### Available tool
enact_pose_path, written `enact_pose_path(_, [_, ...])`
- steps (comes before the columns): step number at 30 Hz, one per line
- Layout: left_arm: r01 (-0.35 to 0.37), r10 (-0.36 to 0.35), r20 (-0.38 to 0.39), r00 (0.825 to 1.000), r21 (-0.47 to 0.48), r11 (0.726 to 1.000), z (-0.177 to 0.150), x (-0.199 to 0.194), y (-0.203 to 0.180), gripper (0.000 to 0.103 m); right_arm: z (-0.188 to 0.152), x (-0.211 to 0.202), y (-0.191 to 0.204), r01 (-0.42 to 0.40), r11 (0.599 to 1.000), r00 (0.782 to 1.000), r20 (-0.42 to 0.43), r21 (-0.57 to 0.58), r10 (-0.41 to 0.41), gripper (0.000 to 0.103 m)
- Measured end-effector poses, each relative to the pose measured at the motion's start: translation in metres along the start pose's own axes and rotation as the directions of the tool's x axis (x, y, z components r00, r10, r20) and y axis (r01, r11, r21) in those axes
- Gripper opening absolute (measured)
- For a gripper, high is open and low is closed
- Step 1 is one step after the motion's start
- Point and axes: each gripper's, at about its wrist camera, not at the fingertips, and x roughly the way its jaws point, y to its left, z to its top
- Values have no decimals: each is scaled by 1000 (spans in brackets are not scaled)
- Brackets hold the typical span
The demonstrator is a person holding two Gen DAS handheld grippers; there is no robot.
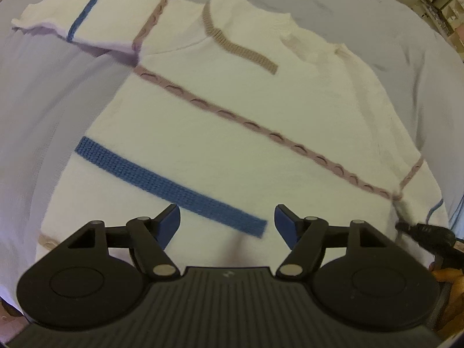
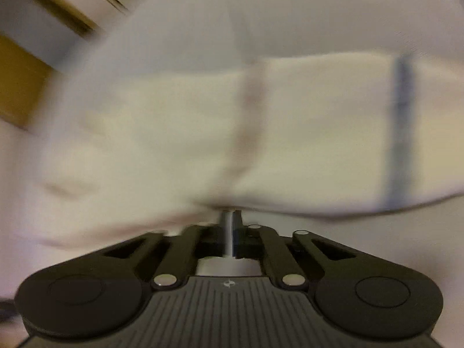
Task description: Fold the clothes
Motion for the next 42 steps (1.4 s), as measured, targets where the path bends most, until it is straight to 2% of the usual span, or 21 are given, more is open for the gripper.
enact_pose_path(1, [-2,2,-5,1000,7,1000,1,2,4,68,0,3,-1,47,999,999,-23,13,-47,7])
enact_pose_path(3, [4,-4,-1,1000,33,999,5,4,12,68,-3,-13,-2,-48,995,998,49,87,43,7])
enact_pose_path(7, [11,-10,-16,1000,98,995,12,16,29,62,-24,-39,51,-161,985,981,102,-54,166,10])
enact_pose_path(10, [10,-1,-55,998,159,987,14,28,45,52,-57,-24,80,-134,989,991,21,-57,136,14])
enact_pose_path(11, [13,-3,-63,998,157,988,15,29,54,51,-68,-14,84,-67,997,998,-11,-43,66,10])
enact_pose_path(12, [25,-16,-64,998,140,990,17,27,67,52,-78,-7,86,-8,1000,999,-35,-21,7,0])
enact_pose_path(14, [39,-35,-48,998,80,996,26,21,101,57,-90,-11,86,36,996,999,-14,83,-35,0])
enact_pose_path(15, [39,-37,-37,999,49,998,32,19,118,57,-91,-16,91,51,994,999,4,101,-52,3])
enact_pose_path(17, [26,-26,-1,1000,-28,999,55,14,158,58,-93,-26,102,81,988,995,39,135,-87,19])
enact_pose_path(18, [15,-13,27,1000,-79,997,68,11,180,59,-92,-32,107,95,985,993,59,143,-105,35])
enact_pose_path(19, [8,-1,55,999,-131,991,82,9,202,62,-91,-39,110,107,983,990,77,150,-119,45])
enact_pose_path(21, [17,15,121,993,-259,966,112,6,246,62,-90,-53,104,109,981,988,95,161,-125,45])
enact_pose_path(25, [35,85,233,969,-466,884,168,8,327,62,-98,-60,117,125,979,986,89,159,-140,49])
enact_pose_path(30, [17,185,254,949,-629,777,213,37,392,62,-104,-51,137,186,975,980,44,123,-193,53])
enact_pose_path(33, [-14,235,228,945,-690,723,232,59,417,51,-105,-49,141,228,968,973,20,105,-231,60])
enact_pose_path(34, [-21,239,217,946,-696,718,237,64,421,30,-105,-48,142,241,965,970,12,98,-244,65])
enact_pose_path(35, [-23,240,223,945,-685,728,241,66,421,4,-105,-47,143,254,963,967,6,91,-255,65])
enact_pose_path(36, [-15,234,250,940,-653,758,245,64,417,5,-106,-46,143,265,960,964,-1,85,-266,65])
enact_pose_path(38, [-70,300,304,905,-586,807,245,45,398,4,-107,-43,144,280,956,960,-16,82,-280,65])
enact_pose_path(40, [-62,324,405,855,-539,840,231,12,385,4,-107,-40,146,289,954,957,-30,83,-287,65])
enact_pose_path(42, [-103,365,463,808,-499,861,210,-18,378,4,-107,-40,148,287,954,958,-30,86,-285,65])
